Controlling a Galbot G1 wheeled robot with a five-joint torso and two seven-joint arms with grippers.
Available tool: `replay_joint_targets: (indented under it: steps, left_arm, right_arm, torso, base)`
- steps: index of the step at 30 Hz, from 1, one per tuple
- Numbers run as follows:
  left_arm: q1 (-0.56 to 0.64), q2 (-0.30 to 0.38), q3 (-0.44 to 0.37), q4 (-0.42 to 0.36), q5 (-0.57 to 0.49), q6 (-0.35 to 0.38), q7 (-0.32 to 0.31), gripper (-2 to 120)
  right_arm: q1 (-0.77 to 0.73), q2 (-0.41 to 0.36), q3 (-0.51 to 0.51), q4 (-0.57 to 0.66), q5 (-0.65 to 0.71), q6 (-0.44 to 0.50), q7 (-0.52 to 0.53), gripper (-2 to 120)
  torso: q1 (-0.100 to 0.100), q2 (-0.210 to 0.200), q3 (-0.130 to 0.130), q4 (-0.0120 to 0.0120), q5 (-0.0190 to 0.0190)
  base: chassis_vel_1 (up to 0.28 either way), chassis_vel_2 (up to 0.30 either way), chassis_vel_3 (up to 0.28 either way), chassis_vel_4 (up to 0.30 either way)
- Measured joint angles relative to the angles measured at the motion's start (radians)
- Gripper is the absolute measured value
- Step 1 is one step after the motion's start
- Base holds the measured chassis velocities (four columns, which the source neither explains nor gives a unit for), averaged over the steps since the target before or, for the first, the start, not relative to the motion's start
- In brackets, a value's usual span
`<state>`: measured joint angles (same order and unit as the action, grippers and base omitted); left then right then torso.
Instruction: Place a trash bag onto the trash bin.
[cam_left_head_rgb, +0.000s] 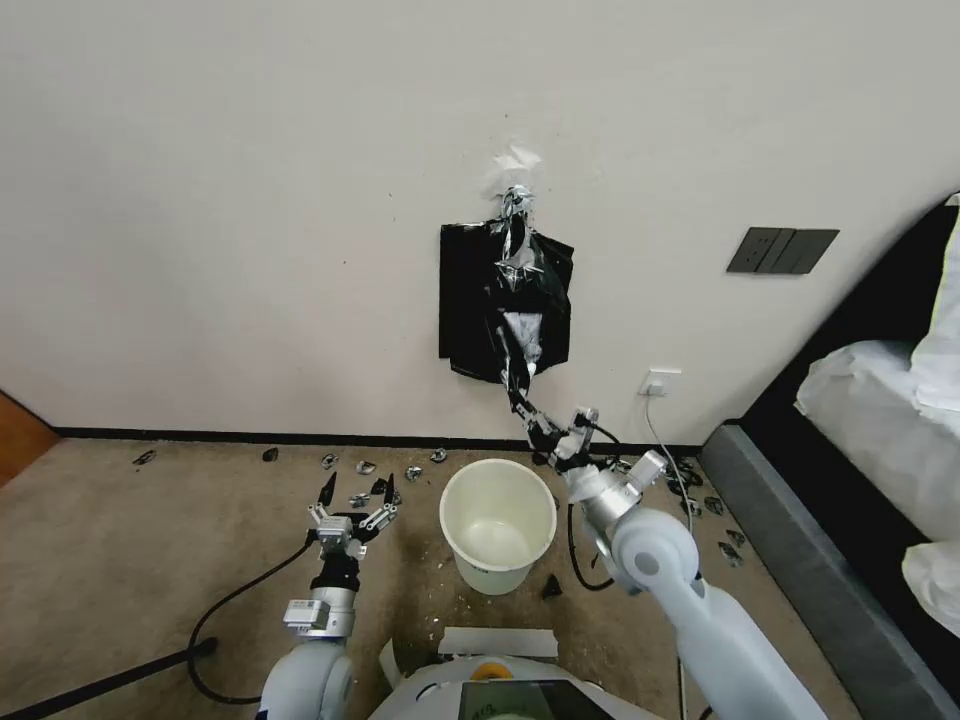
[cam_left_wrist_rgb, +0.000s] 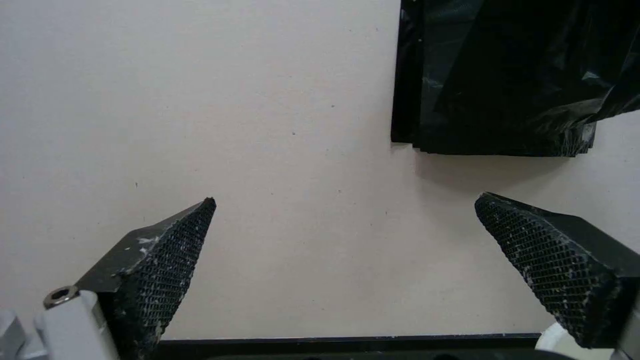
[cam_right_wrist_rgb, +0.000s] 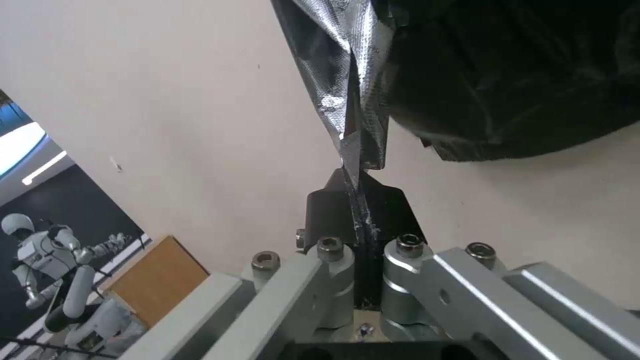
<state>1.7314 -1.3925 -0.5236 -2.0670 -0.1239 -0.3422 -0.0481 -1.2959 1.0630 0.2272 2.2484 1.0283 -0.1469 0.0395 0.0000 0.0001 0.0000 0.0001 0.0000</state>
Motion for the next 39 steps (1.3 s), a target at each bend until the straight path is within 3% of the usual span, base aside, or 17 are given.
replay_joint_targets:
  steps: [11, 28, 32, 33, 36, 37, 39]
  left_arm:
    - [0.002, -0.001, 0.008, -0.007, 0.000, 0.004, 0.000, 100]
    - [-0.013, 0.025, 0.034, -0.051, -0.005, 0.023, -0.003, 100]
    - [-0.024, 0.130, 0.057, -0.118, -0.065, 0.045, -0.006, 100]
    - [-0.024, 0.130, 0.057, -0.118, -0.065, 0.045, -0.006, 100]
    - [-0.058, 0.256, 0.046, -0.168, -0.153, 0.077, -0.020, 100]
    - [-0.058, 0.256, 0.046, -0.168, -0.153, 0.077, -0.020, 100]
    - [-0.132, 0.385, 0.038, -0.229, -0.272, 0.132, -0.035, 100]
  right_arm:
    - [-0.064, -0.020, -0.015, 0.010, -0.056, 0.034, -0.029, 0]
    - [-0.026, -0.021, -0.045, -0.004, -0.100, 0.059, -0.024, 0]
    - [0.035, -0.021, -0.015, 0.015, -0.050, 0.057, 0.020, 0]
    - [0.035, -0.021, -0.015, 0.015, -0.050, 0.057, 0.020, 0]
    - [0.069, -0.024, 0.000, 0.020, -0.026, 0.052, 0.047, 0]
    - [0.069, -0.024, 0.000, 0.020, -0.026, 0.052, 0.047, 0]
    - [0.086, -0.029, 0.005, 0.023, -0.023, 0.047, 0.063, 0]
  torso:
    - [0.000, 0.000, 0.000, -0.0001, 0.0000]
    - [0.000, 0.000, 0.000, -0.0001, 0.0000]
    - [0.000, 0.000, 0.000, 0.0000, -0.0001]
    - [0.000, 0.000, 0.000, 0.0000, -0.0001]
    - [0.000, 0.000, 0.000, 0.0001, -0.0002]
    - [0.000, 0.000, 0.000, 0.0001, -0.0002]
    - [0.000, 0.000, 0.000, 0.0000, -0.0001]
  base:
    - [0.000, 0.000, 0.000, 0.000]
    - [0.000, 0.000, 0.000, 0.000]
    - [0.000, 0.000, 0.000, 0.000]
    - [0.000, 0.000, 0.000, 0.000]
    - [0.000, 0.000, 0.000, 0.000]
    - [0.000, 0.000, 0.000, 0.000]
    - [0.000, 0.000, 0.000, 0.000]
